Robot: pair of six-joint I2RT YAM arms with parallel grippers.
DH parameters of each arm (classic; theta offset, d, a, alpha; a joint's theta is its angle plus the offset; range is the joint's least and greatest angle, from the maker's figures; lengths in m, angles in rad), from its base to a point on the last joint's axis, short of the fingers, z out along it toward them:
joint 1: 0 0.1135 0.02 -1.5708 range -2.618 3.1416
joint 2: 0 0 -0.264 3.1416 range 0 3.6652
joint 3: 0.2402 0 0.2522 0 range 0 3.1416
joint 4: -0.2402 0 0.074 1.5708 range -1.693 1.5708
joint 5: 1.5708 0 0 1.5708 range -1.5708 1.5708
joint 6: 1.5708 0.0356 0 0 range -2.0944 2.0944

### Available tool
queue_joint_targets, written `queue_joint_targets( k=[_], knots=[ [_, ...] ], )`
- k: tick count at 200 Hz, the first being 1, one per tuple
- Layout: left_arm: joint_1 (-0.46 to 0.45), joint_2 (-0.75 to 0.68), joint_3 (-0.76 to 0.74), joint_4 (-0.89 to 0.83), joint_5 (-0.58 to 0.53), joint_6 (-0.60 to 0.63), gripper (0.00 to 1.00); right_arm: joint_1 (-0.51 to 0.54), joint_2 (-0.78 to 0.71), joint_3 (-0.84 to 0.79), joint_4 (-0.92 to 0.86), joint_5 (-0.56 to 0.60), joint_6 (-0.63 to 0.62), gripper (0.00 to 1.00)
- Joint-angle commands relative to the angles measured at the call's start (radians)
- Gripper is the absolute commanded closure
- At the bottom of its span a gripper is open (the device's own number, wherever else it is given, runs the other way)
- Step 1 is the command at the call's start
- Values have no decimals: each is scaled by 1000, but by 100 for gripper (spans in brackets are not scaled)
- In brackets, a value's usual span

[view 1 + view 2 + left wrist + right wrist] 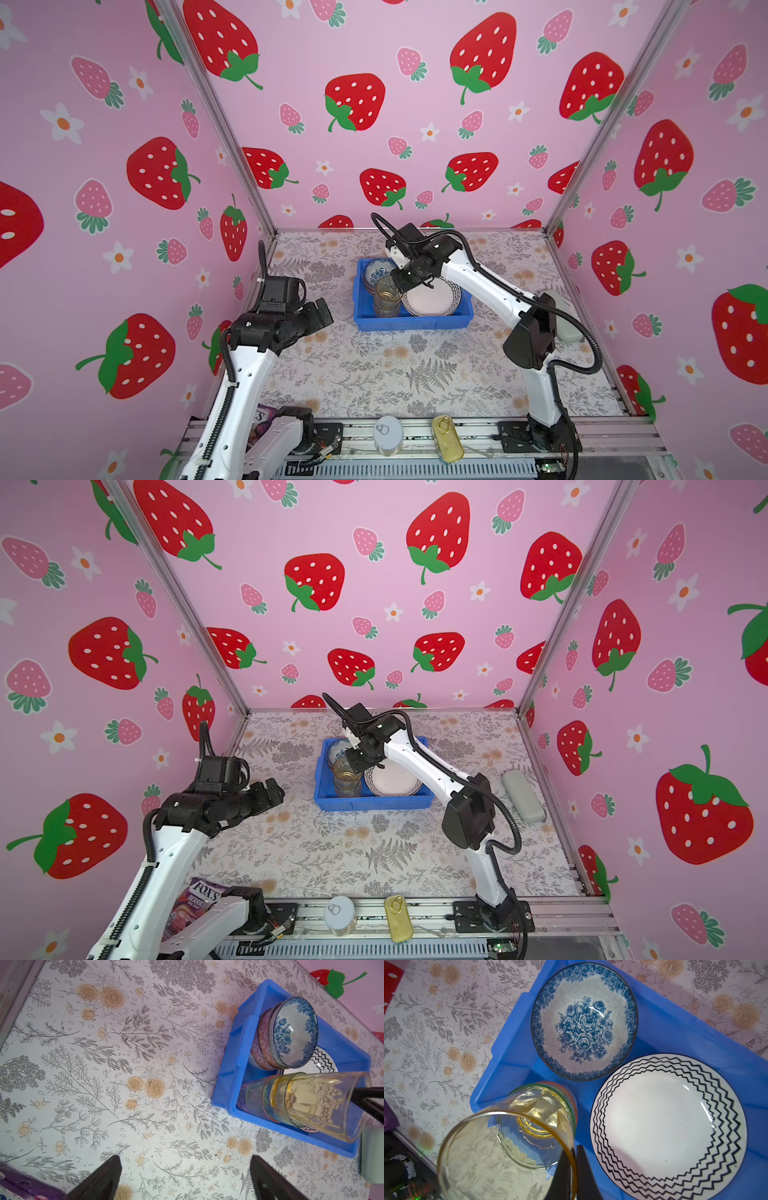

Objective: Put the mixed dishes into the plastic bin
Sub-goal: 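Carry the amber cup over the bin and lower it onto the green cup, then open right gripper to release the amber cup and lift away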

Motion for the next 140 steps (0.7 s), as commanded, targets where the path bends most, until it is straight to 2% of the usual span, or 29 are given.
queue_joint_targets(
  k=[1, 10, 28, 46, 78, 97, 104, 140],
  knots=[
    [11, -20, -9, -18, -7, 7, 1, 20, 21, 49, -36, 24, -11, 100],
    [13, -22, -10, -20, -7, 8, 1, 22, 27, 59, -40, 26, -13, 100],
    [14, -29, -13, -25, -6, 8, 1, 24, 32, 67, -42, 26, -13, 90],
    [17, -32, -15, -25, -6, 7, 1, 25, 27, 71, -42, 28, -13, 72],
    [21, -32, -12, -23, 5, 5, 1, 25, 11, 73, -49, 42, -13, 53],
    [24, -31, -9, -10, 14, 6, 1, 24, -11, 67, -52, 58, -11, 49],
    [24, -30, -7, -2, 17, 7, 1, 25, -25, 64, -52, 69, -9, 43],
    [23, -5, 1, 58, 77, 49, 1, 3, -130, -1, -30, 97, 5, 38]
  ],
)
